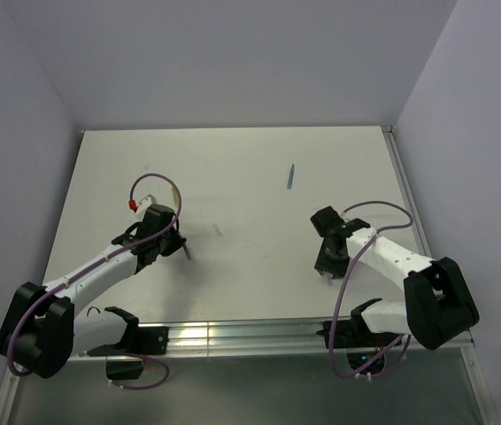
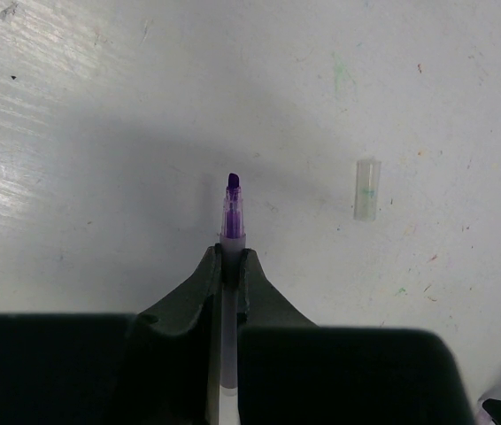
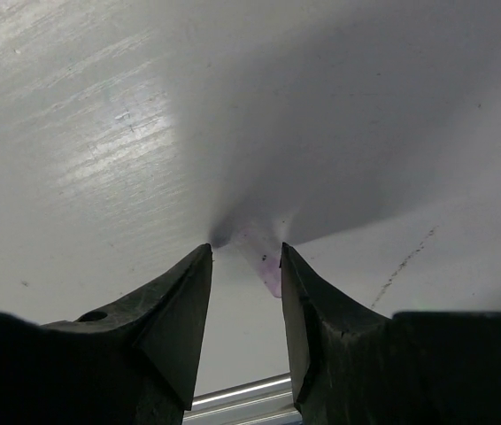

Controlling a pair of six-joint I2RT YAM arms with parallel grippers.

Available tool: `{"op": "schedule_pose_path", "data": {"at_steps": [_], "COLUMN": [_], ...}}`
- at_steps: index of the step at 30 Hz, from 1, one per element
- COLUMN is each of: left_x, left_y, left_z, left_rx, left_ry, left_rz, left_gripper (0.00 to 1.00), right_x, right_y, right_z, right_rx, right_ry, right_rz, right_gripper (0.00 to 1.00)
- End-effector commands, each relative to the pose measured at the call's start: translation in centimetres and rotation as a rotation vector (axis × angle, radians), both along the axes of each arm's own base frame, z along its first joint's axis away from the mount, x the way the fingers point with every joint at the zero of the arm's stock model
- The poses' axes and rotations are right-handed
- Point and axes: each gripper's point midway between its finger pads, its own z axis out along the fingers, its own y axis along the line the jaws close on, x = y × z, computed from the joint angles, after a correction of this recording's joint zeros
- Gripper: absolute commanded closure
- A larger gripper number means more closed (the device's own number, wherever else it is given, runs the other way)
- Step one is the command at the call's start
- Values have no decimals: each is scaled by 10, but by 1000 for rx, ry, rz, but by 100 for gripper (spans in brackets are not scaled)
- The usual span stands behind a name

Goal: Insert the pens into the pen caps

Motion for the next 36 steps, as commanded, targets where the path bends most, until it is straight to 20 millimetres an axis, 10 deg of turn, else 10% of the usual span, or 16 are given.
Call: {"op": "schedule_pose_path", "data": {"at_steps": [1,21,36], "left_x": [4,3,2], "left_y": [-5,-6,-9], "left_z": [7,5,5], "left_rx": [-22,-22,-22], "left_ry": [-40,-33,-29], "left_rz": [-15,-19,-27], "left_gripper": [100,100,100], "right_x": [16,21,95], "right_y": [9,18,118], "right_z": [9,10,37], "right_rx": [3,32,105], "right_ry": [-42,-44,-211], "right_rz": [36,67,218], "right_gripper": [56,90,100]}}
